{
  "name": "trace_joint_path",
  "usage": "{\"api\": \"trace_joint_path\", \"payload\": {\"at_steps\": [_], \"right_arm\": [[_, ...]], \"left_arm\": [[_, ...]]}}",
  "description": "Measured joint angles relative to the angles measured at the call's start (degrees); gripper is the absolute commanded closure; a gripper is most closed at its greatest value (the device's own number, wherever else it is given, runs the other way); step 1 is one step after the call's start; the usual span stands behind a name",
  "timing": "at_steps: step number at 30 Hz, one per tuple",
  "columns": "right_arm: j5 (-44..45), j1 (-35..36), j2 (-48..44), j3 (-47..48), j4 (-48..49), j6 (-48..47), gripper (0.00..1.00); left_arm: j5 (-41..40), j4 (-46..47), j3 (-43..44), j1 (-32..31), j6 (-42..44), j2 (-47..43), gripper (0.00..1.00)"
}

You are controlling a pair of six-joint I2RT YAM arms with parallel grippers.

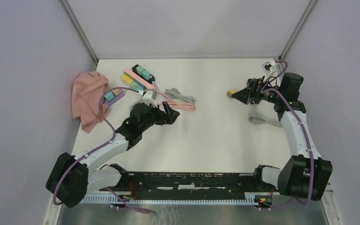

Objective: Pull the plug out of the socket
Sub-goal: Move the socket to the center of the board.

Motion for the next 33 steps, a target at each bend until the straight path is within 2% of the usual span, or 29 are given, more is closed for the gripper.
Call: {"api": "trace_joint_path", "payload": {"at_steps": [6, 11, 17, 26, 29, 33], "right_arm": [[-2.1, 0.0, 0.0, 0.0, 0.1, 0.6, 0.02], [-2.6, 0.0, 0.0, 0.0, -0.1, 0.9, 0.02], [-2.6, 0.0, 0.0, 0.0, -0.1, 1.0, 0.02], [-2.7, 0.0, 0.0, 0.0, -0.2, 1.0, 0.02], [-2.8, 0.0, 0.0, 0.0, -0.2, 1.0, 0.02], [-2.9, 0.0, 0.0, 0.0, -0.6, 1.0, 0.02]], "left_arm": [[4.2, 2.5, 1.8, 5.8, -1.5, 5.0, 0.02], [4.3, 2.7, 8.3, 7.4, -3.5, 10.7, 0.02], [-4.2, -1.9, 17.9, 7.5, -7.5, 17.0, 0.01], [-18.2, -10.1, 26.2, 7.5, -9.7, 24.1, 0.01], [-21.6, -12.8, 29.8, 7.5, -9.4, 26.8, 0.01], [-24.5, -15.9, 33.4, 7.6, -4.0, 29.6, 0.01]]}}
